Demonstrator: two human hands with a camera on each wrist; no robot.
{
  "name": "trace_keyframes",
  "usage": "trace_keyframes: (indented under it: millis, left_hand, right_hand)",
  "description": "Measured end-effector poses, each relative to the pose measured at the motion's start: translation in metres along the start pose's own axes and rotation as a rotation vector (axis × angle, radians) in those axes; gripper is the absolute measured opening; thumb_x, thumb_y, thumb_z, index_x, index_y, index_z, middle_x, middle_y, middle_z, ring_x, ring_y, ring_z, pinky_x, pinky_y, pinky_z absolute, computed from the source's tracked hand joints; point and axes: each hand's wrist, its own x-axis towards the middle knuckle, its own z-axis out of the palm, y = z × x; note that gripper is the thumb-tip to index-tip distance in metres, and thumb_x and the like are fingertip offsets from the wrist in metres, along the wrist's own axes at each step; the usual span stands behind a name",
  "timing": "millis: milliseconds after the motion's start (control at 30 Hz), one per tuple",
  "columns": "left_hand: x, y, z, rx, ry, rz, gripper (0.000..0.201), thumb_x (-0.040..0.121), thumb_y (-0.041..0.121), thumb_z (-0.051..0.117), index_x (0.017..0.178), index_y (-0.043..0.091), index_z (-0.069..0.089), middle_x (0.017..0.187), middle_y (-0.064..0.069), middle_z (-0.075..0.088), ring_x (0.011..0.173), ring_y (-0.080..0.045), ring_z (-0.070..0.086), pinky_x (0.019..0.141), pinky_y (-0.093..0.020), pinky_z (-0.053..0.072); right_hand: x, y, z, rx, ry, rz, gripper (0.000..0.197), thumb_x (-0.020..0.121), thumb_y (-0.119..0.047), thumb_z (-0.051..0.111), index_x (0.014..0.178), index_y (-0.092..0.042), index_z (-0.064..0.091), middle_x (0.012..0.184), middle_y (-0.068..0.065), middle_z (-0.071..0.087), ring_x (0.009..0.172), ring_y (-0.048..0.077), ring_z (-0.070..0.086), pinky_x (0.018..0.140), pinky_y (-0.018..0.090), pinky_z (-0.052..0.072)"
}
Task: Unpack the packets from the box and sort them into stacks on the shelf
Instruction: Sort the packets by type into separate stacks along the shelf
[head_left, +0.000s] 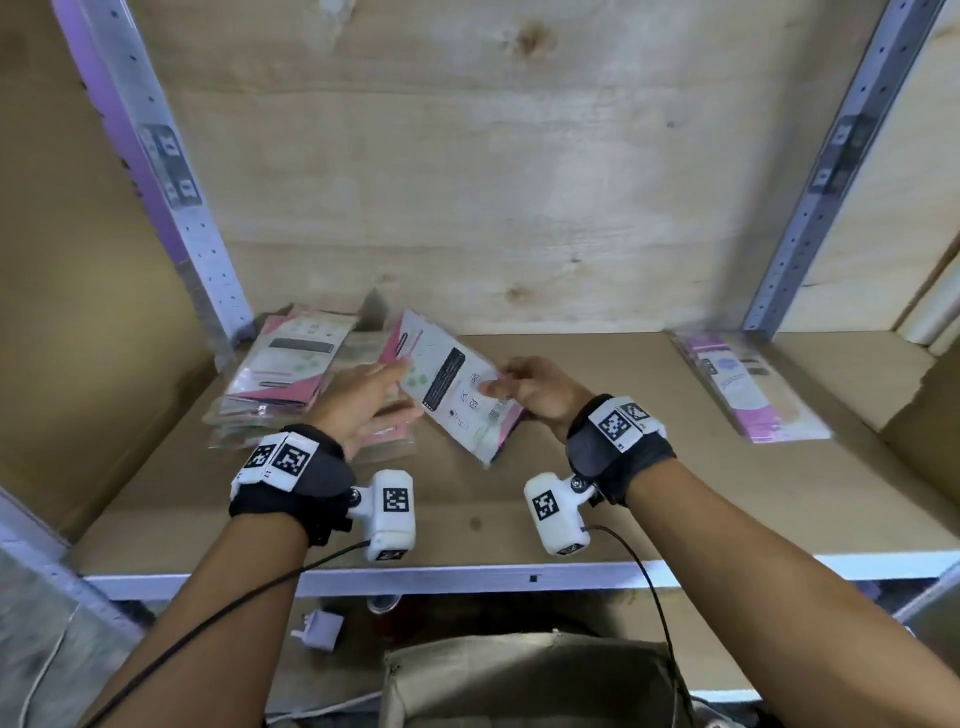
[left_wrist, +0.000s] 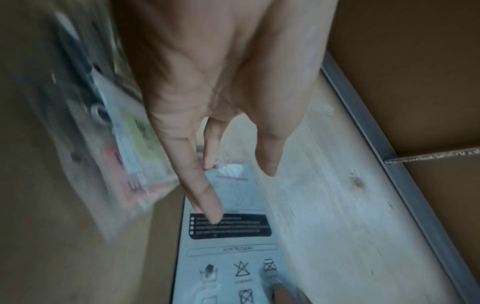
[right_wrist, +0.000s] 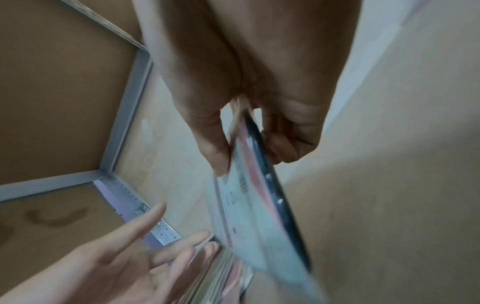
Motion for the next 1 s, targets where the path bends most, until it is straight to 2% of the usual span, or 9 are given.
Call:
trace_keyframes:
  millis: [100, 233, 367, 467, 533, 633, 733, 833, 1000]
  left_hand:
    - [-0.001, 0.002, 0.022, -0.107, -0.105, -0.034, 0.063, 0.076, 0.055, 0.076, 0.12, 0.011, 0.063, 0.119, -0.012, 0.067, 0.093, -0.027, 0.076, 0.065, -0.032, 0.063]
    - [0.005, 0.003, 0.047, -0.381, -0.11, -0.058, 0.099, 0.055, 0.055, 0.088, 0.13, 0.002, 0.052, 0.124, -0.025, 0.057, 0.109, -0.04, 0.067, 0.077, -0.048, 0.062]
    - [0.012, -0.008, 0.06, -0.467, -0.125, 0.012, 0.063, 0.078, 0.034, 0.08, 0.126, 0.0, 0.057, 0.108, -0.024, 0.073, 0.099, -0.033, 0.074, 0.071, -0.035, 0.062]
    - [0.02, -0.019, 0.07, -0.358, -0.08, 0.072, 0.029, 0.095, 0.018, 0.065, 0.118, 0.003, 0.06, 0.102, -0.016, 0.077, 0.094, -0.025, 0.076, 0.066, -0.028, 0.061]
    - [0.022, -0.022, 0.074, -0.324, -0.076, 0.094, 0.02, 0.097, 0.014, 0.06, 0.116, 0.006, 0.061, 0.101, -0.015, 0.077, 0.09, -0.022, 0.076, 0.066, -0.029, 0.061]
    - [0.024, -0.024, 0.076, -0.321, -0.094, 0.103, 0.015, 0.099, 0.013, 0.057, 0.112, 0.008, 0.062, 0.101, -0.015, 0.077, 0.091, -0.023, 0.076, 0.067, -0.029, 0.061]
    - [0.026, -0.027, 0.076, -0.335, -0.156, 0.084, 0.014, 0.099, 0.013, 0.058, 0.111, 0.006, 0.063, 0.103, -0.017, 0.076, 0.094, -0.024, 0.076, 0.069, -0.03, 0.061]
    - [0.029, -0.029, 0.08, -0.282, -0.206, 0.029, 0.02, 0.097, 0.014, 0.061, 0.114, 0.004, 0.063, 0.107, -0.017, 0.075, 0.097, -0.024, 0.075, 0.069, -0.029, 0.061]
    - [0.039, -0.027, 0.08, -0.207, -0.076, 0.078, 0.017, 0.094, 0.021, 0.066, 0.108, 0.012, 0.067, 0.102, -0.012, 0.077, 0.091, -0.019, 0.076, 0.07, -0.028, 0.061]
  right_hand:
    - [-0.02, -0.004, -0.02, -0.13, 0.057, -0.155, 0.008, 0.087, -0.007, 0.072, 0.084, -0.005, 0.065, 0.087, 0.014, 0.059, 0.079, 0.026, 0.055, 0.06, 0.035, 0.044]
    - [-0.039, -0.003, -0.041, -0.364, 0.025, -0.31, 0.014, 0.083, -0.008, 0.075, 0.095, -0.012, 0.07, 0.085, 0.003, 0.062, 0.075, 0.018, 0.055, 0.069, 0.031, 0.046]
    - [-0.045, 0.002, -0.056, -0.668, -0.071, -0.297, 0.041, 0.079, -0.028, 0.08, 0.117, -0.022, 0.066, 0.113, -0.004, 0.057, 0.107, 0.014, 0.054, 0.091, 0.027, 0.043]
    - [-0.046, 0.009, -0.07, -0.479, -0.175, -0.153, 0.046, 0.077, -0.038, 0.081, 0.117, -0.026, 0.063, 0.115, 0.008, 0.062, 0.096, 0.015, 0.063, 0.072, 0.013, 0.048]
    - [-0.044, 0.016, -0.081, -0.344, -0.087, -0.157, 0.041, 0.08, -0.036, 0.08, 0.116, -0.023, 0.065, 0.114, -0.001, 0.065, 0.101, 0.012, 0.06, 0.066, 0.003, 0.044]
    - [-0.037, 0.028, -0.099, -0.333, 0.156, -0.163, 0.041, 0.084, -0.039, 0.074, 0.119, -0.022, 0.063, 0.116, -0.011, 0.06, 0.114, 0.014, 0.053, 0.082, 0.019, 0.042]
    - [-0.034, 0.043, -0.112, -0.14, 0.089, -0.033, 0.036, 0.087, -0.036, 0.072, 0.118, -0.021, 0.062, 0.111, 0.001, 0.069, 0.099, 0.018, 0.066, 0.075, 0.027, 0.052]
    - [-0.037, 0.057, -0.119, 0.123, -0.072, 0.006, 0.023, 0.09, -0.022, 0.07, 0.112, -0.02, 0.067, 0.097, 0.005, 0.075, 0.074, 0.017, 0.067, 0.053, 0.025, 0.052]
    - [-0.037, 0.065, -0.127, 0.14, -0.076, 0.02, 0.027, 0.092, -0.014, 0.067, 0.119, -0.015, 0.066, 0.09, 0.004, 0.072, 0.074, 0.018, 0.061, 0.049, 0.024, 0.044]
